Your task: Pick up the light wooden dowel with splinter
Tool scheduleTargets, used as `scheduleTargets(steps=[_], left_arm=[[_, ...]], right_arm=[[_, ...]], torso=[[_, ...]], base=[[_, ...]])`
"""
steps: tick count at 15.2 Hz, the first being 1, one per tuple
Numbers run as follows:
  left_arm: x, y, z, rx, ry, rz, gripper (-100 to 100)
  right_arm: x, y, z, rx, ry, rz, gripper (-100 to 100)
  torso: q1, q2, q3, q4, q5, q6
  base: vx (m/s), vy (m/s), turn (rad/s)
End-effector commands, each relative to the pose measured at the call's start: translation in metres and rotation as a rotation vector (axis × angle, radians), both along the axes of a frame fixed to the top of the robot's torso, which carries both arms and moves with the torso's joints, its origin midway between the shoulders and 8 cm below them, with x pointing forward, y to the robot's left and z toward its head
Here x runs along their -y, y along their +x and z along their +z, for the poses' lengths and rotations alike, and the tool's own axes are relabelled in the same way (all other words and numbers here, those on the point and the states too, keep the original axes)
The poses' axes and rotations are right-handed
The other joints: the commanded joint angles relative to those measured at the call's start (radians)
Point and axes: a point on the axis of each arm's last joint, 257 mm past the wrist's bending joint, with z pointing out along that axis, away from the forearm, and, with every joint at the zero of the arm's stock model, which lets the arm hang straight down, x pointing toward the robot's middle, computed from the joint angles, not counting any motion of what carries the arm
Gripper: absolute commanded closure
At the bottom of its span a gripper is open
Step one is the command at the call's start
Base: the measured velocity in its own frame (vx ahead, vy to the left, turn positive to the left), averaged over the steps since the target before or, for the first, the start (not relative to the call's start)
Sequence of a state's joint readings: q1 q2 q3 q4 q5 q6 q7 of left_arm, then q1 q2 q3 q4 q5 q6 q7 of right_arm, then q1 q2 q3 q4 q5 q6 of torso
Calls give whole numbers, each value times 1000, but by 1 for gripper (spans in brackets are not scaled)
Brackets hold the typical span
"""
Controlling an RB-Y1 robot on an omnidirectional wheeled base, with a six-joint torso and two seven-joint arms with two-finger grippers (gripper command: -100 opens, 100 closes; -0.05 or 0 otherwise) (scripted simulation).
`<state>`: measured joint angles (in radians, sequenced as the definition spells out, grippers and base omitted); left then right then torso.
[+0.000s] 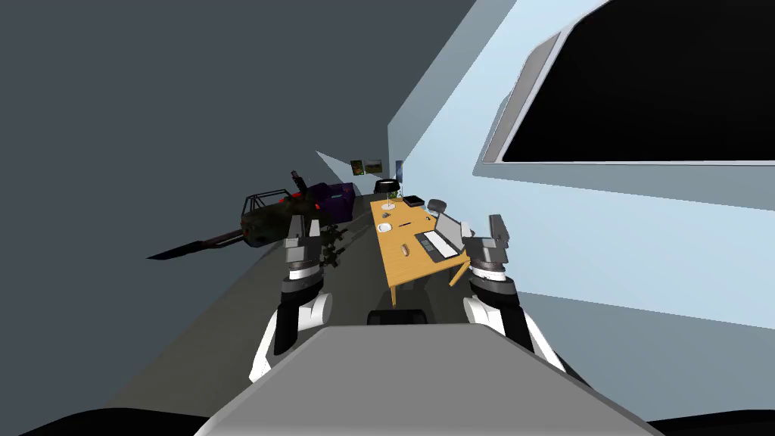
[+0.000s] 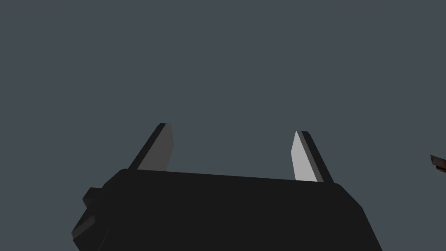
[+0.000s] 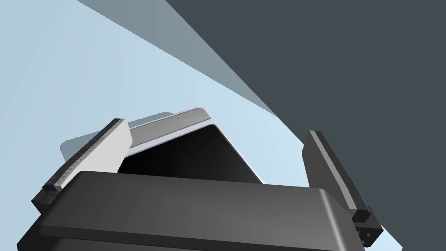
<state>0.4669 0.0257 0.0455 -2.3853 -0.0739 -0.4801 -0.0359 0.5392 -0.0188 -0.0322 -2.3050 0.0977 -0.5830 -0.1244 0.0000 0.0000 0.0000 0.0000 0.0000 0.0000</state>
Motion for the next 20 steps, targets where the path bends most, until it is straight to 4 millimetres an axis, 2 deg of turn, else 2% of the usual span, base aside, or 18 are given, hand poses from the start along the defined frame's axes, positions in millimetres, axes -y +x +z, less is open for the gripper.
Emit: scheduleTargets(steps=[1, 3, 4, 6, 7, 8, 9, 10, 11, 12, 13, 14, 15, 17, 18, 19, 20], left_arm=[[0, 0, 0, 0, 0, 0, 0], [0, 0, 0, 0, 0, 0, 0], [0, 0, 0, 0, 0, 0, 0], [0, 0, 0, 0, 0, 0, 0], [0, 0, 0, 0, 0, 0, 0], [0, 0, 0, 0, 0, 0, 0], [0, 0, 0, 0, 0, 0, 0], [0, 0, 0, 0, 0, 0, 0], [0, 0, 0, 0, 0, 0, 0], [0, 0, 0, 0, 0, 0, 0], [0, 0, 0, 0, 0, 0, 0], [0, 0, 0, 0, 0, 0, 0], [0, 0, 0, 0, 0, 0, 0], [0, 0, 0, 0, 0, 0, 0], [0, 0, 0, 0, 0, 0, 0], [0, 0, 0, 0, 0, 0, 0], [0, 0, 0, 0, 0, 0, 0]], right_arm=[[-2, 5, -9, -27, -24, 11, -100], [-5, 15, -29, -87, -60, 24, -100], [-5, 15, -29, -87, -61, 24, -100], [-5, 27, -60, -173, -104, 33, -100], [-5, 27, -62, -175, -106, 34, -100], [-3, 33, -81, -228, -130, 37, -100], [-3, 34, -82, -229, -130, 37, -100], [-2, 39, -103, -284, -158, 38, -100], [-1, 39, -105, -289, -157, 38, -100], [1, 44, -125, -343, -187, 39, -100], [3, 44, -131, -354, -186, 37, -100], [5, 47, -151, -408, -218, 38, -100], [7, 48, -159, -423, -217, 35, -100], [13, 50, -187, -494, -250, 32, -100], [14, 50, -188, -496, -250, 31, -100], [19, 50, -211, -556, -287, 29, -100], [22, 50, -219, -573, -285, 26, -100]], torso=[[0, 0, 0, 0, 0, 0], [3, 1, 0, 0, 0, 0], [7, 1, 1, 0, 1, 0], [9, 3, 1, 0, 2, 0], [12, 3, 2, 1, 2, 0], [12, 3, 2, 1, 3, 0], [12, 4, 2, 1, 3, 0], [10, 3, 2, 1, 2, 0], [11, 2, 1, 0, 2, -1], [10, 1, 1, 0, 2, 0], [11, 1, 1, 0, 2, 0], [11, 1, 1, 0, 2, 0], [12, 1, 0, 0, 3, 0], [13, 0, 0, 0, 3, 0], [13, 0, 0, 0, 3, 0], [10, 1, 0, 0, 2, 0], [9, 0, 0, 0, 2, -1]], base=[[-6, 23, 37], [-21, 100, 83], [-32, 130, 66], [-51, 159, 83], [-45, 167, 87], [-47, 151, 90], [-33, 125, 75], [-7, 140, 134], [6, 140, 96], [-7, 157, 96], [-12, 158, 90], [4, 177, 142], [13, 166, 106], [2, 171, 121], [5, 100, 17], [22, 112, 125], [32, 129, 122]])
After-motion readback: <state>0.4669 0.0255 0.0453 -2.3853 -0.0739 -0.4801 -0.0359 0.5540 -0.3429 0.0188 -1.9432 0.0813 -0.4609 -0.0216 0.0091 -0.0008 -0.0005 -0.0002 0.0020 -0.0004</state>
